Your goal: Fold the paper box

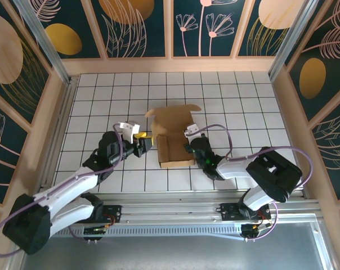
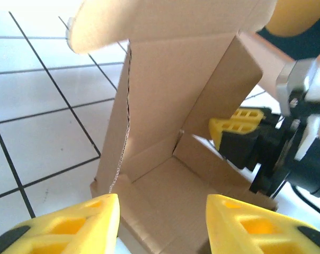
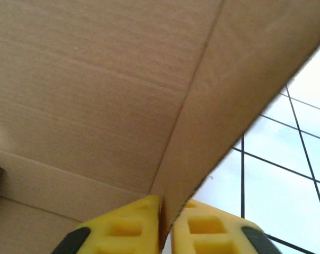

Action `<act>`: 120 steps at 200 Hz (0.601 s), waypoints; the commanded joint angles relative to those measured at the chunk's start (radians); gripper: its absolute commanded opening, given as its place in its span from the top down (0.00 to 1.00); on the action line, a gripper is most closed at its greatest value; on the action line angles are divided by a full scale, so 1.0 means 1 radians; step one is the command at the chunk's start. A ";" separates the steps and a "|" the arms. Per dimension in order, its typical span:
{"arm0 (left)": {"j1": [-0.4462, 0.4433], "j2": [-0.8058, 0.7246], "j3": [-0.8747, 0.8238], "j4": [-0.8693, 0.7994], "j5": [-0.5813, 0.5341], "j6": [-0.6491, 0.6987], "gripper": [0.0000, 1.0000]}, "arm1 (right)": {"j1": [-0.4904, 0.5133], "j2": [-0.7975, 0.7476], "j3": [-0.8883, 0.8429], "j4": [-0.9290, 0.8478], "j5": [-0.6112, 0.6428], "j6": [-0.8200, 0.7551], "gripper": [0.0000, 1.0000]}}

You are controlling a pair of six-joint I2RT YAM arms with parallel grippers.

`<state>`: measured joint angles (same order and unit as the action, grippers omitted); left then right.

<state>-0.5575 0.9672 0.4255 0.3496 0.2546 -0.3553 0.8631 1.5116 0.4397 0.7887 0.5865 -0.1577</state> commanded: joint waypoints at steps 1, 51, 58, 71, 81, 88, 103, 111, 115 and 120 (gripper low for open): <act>-0.007 -0.094 0.031 -0.041 -0.094 -0.083 0.49 | 0.019 -0.026 -0.025 0.042 0.042 -0.014 0.80; -0.007 -0.104 0.190 -0.266 -0.381 -0.131 0.49 | 0.033 -0.149 -0.032 -0.006 0.016 0.075 0.63; -0.007 -0.103 0.190 -0.276 -0.407 -0.140 0.50 | 0.033 -0.179 -0.034 -0.024 0.013 0.097 0.49; -0.007 -0.104 0.187 -0.284 -0.417 -0.138 0.50 | 0.032 -0.244 -0.034 -0.083 -0.008 0.136 0.33; -0.007 -0.104 0.185 -0.281 -0.394 -0.129 0.50 | 0.033 -0.303 -0.033 -0.139 -0.035 0.160 0.26; -0.007 -0.102 0.185 -0.282 -0.375 -0.125 0.50 | 0.033 -0.349 -0.029 -0.191 -0.067 0.177 0.23; -0.007 -0.099 0.191 -0.293 -0.346 -0.138 0.50 | 0.031 -0.458 -0.017 -0.293 -0.142 0.204 0.22; -0.007 -0.099 0.193 -0.308 -0.338 -0.156 0.51 | 0.030 -0.514 -0.004 -0.340 -0.176 0.215 0.22; -0.007 -0.100 0.191 -0.313 -0.336 -0.166 0.51 | 0.030 -0.544 0.004 -0.363 -0.185 0.226 0.22; -0.007 -0.103 0.190 -0.326 -0.337 -0.180 0.51 | 0.027 -0.574 0.016 -0.394 -0.196 0.237 0.21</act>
<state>-0.5583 0.8688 0.6025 0.0822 -0.0917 -0.4805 0.8902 1.0748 0.4145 0.5724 0.4904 -0.0067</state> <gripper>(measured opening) 0.494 0.783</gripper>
